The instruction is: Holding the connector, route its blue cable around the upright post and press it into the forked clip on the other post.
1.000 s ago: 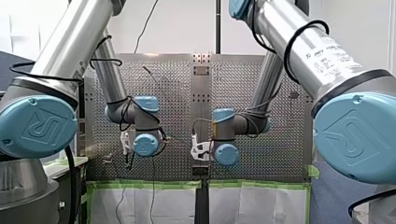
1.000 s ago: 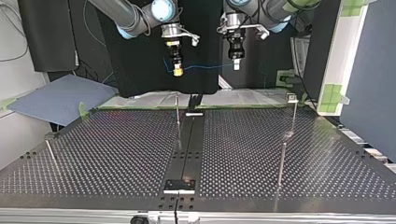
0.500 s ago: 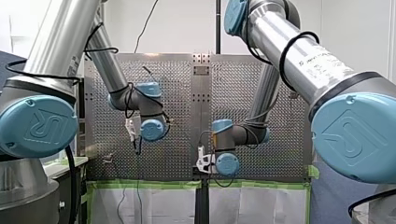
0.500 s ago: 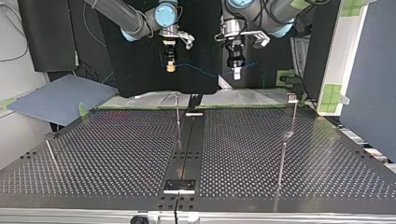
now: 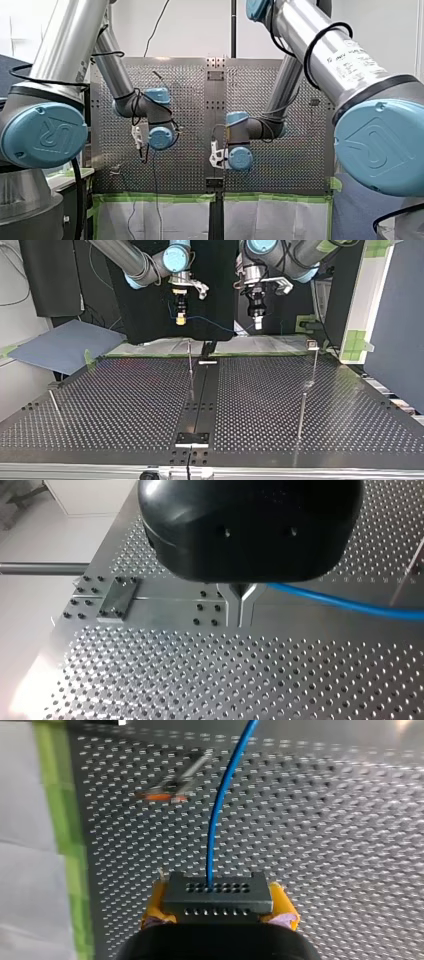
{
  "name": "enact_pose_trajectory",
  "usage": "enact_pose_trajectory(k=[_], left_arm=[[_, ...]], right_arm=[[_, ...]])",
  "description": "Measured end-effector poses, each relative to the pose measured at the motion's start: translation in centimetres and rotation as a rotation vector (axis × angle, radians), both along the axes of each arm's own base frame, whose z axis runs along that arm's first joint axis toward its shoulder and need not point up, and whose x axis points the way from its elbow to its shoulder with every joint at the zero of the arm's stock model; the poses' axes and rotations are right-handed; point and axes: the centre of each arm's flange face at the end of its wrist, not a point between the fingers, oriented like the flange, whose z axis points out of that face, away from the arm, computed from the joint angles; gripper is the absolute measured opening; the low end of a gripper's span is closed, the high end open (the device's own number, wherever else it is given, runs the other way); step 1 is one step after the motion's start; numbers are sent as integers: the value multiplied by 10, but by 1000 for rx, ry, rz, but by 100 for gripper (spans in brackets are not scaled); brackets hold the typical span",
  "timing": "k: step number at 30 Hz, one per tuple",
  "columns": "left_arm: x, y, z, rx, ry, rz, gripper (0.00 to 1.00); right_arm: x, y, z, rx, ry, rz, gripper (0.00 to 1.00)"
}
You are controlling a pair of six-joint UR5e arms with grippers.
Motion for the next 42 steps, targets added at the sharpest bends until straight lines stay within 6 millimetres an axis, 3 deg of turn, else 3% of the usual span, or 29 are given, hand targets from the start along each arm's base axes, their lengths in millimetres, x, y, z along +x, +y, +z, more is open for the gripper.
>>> enact_pose_trajectory(k=[12,19,27,35,42], left_arm=[[23,30,6,-8,7,40,1],[27,41,28,-35,-17,71,1],[30,48,56,-57,-49,88,1],[29,58,82,-92,-73,110,1],[29,71,106,-97,-86,162,1]], right_arm=[[18,-6,69,-66,-43,-2,0],[34,-9,118,-108,-80,-8,0],[33,-11,167,-132,-95,-21,0],[42,-11,235,-185,-126,-15,0],[51,-12,265,-196,-134,-4,0]])
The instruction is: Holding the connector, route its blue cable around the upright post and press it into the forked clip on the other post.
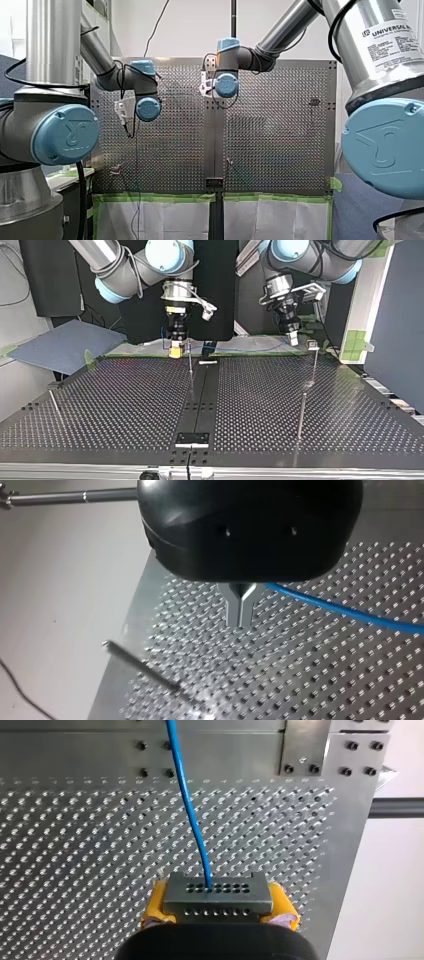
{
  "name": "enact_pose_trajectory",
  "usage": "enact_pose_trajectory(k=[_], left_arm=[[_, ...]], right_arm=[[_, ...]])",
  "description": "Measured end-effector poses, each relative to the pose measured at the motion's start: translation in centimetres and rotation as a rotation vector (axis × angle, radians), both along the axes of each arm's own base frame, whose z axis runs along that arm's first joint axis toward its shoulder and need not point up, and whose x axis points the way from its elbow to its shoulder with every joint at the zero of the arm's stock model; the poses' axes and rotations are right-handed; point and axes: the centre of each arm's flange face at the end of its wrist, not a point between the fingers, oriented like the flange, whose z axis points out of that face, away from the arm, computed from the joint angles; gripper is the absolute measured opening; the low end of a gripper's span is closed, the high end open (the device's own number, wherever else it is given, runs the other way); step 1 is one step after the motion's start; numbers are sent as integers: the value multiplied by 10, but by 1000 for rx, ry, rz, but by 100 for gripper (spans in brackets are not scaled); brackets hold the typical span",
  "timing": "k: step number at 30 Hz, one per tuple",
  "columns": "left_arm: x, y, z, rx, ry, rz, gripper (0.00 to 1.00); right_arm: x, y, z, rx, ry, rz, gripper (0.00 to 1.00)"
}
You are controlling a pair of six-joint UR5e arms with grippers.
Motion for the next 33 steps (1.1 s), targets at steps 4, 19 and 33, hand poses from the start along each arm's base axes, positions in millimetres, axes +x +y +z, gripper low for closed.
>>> enact_pose_trajectory(k=[4,19,33], left_arm=[[4,5,20,-9,-23,17,1],[10,19,87,-93,-109,36,1],[19,19,118,-85,-98,16,1]], right_arm=[[4,-1,11,-1,9,6,0],[13,-2,35,6,48,28,0],[22,-13,73,-19,20,35,0]])
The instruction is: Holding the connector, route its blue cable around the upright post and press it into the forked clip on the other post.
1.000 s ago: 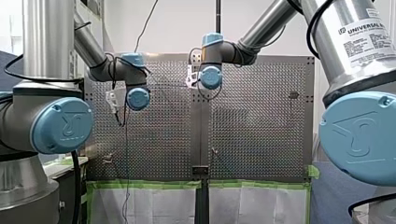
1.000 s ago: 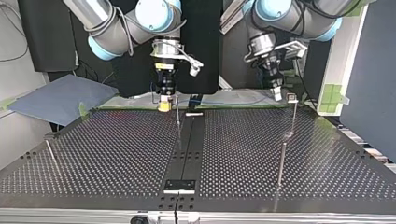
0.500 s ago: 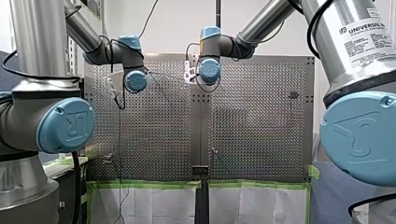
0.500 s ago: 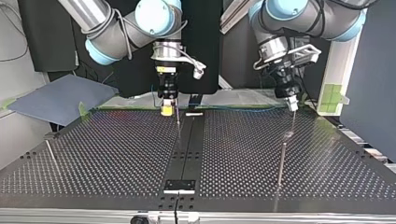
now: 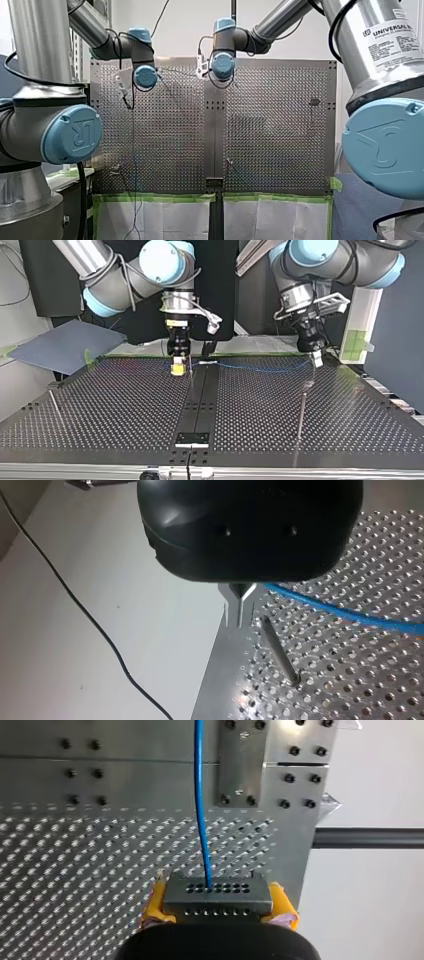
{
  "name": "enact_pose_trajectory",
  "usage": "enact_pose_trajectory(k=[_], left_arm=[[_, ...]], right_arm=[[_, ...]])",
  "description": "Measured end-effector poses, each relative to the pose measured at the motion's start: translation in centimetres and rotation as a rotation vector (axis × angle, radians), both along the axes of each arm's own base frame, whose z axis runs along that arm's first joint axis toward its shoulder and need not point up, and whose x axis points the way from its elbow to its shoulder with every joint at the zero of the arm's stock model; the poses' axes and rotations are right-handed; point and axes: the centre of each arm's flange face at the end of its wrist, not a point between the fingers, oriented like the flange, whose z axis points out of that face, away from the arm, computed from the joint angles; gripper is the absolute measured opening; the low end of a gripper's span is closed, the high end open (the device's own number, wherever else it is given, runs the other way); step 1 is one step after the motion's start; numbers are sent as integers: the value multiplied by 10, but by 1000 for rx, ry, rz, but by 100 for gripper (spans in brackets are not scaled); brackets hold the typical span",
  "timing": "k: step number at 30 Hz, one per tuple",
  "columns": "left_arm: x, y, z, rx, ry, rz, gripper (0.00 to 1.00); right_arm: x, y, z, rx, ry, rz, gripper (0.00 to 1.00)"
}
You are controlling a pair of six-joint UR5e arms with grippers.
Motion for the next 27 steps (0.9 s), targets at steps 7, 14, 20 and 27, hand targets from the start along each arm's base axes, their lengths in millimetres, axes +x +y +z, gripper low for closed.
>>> enact_pose_trajectory(k=[7,14,20,27], left_arm=[[9,-1,20,-5,-19,-9,1],[24,5,40,-23,-49,5,4],[40,11,54,-35,-65,5,7],[59,24,66,-43,-70,7,7]], right_arm=[[4,-8,19,-23,-21,11,0],[6,-19,27,-40,-21,17,0],[15,-36,26,-43,-2,33,0],[22,-51,24,-45,-6,45,0]])
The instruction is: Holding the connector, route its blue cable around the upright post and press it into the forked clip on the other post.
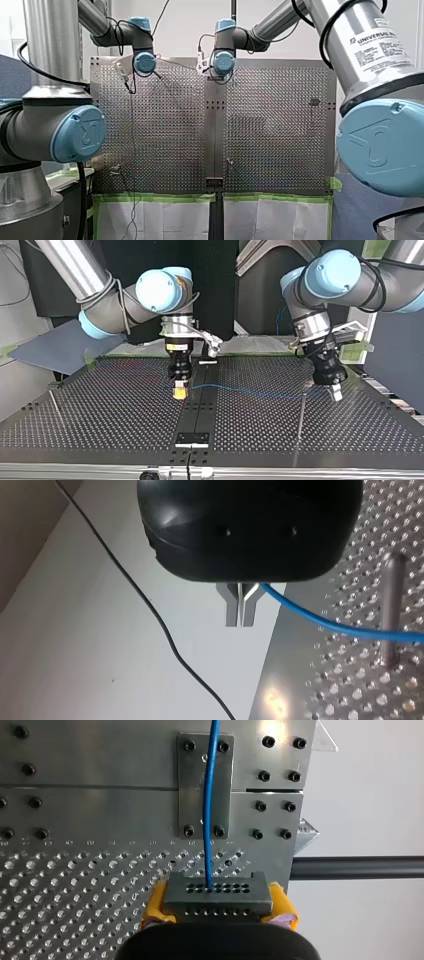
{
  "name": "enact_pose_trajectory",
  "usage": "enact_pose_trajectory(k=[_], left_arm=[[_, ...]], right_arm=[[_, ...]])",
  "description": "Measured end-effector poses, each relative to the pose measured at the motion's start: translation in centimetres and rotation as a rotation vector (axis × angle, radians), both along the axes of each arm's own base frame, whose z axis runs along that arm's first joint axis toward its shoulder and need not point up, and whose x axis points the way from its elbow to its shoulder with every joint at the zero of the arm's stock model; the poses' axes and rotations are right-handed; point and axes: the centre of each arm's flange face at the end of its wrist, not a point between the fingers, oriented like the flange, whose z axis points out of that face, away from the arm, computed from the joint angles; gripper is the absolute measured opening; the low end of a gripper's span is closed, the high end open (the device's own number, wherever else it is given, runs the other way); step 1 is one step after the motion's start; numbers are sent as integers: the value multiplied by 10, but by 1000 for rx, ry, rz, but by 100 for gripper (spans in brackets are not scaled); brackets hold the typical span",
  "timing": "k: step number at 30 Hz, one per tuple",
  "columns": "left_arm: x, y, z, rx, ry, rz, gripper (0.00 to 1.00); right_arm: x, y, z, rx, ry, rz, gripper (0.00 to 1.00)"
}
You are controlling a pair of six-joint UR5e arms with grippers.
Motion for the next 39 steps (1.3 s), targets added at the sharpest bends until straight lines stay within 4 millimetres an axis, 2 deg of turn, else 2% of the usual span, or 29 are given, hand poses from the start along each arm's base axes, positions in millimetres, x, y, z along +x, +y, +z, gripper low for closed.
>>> enact_pose_trajectory(k=[8,16,20,29,37,39], left_arm=[[31,23,-19,10,25,-2,7],[56,48,-17,34,21,3,9],[74,63,-23,48,35,6,9],[99,94,-20,48,31,-5,12],[119,90,-39,57,67,-66,12],[123,87,-46,61,80,-85,15]], right_arm=[[9,-13,-4,-11,24,10,0],[24,-22,-21,21,77,10,0],[30,-27,-30,44,95,6,0],[30,-35,-20,65,106,-2,0],[27,-39,-21,71,110,-13,0],[26,-40,-22,74,111,-21,0]])
